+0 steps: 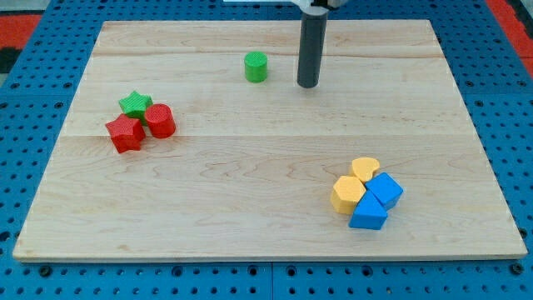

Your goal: Push the green circle towards the red circle

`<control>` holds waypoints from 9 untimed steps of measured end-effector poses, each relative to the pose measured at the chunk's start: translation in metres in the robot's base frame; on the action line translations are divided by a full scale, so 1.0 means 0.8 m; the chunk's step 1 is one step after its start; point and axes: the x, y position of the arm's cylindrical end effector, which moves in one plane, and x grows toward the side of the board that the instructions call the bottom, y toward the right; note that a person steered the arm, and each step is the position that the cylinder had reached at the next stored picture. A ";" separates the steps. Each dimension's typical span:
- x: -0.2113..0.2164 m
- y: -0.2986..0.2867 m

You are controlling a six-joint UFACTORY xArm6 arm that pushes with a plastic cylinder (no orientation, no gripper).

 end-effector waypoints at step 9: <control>0.035 -0.176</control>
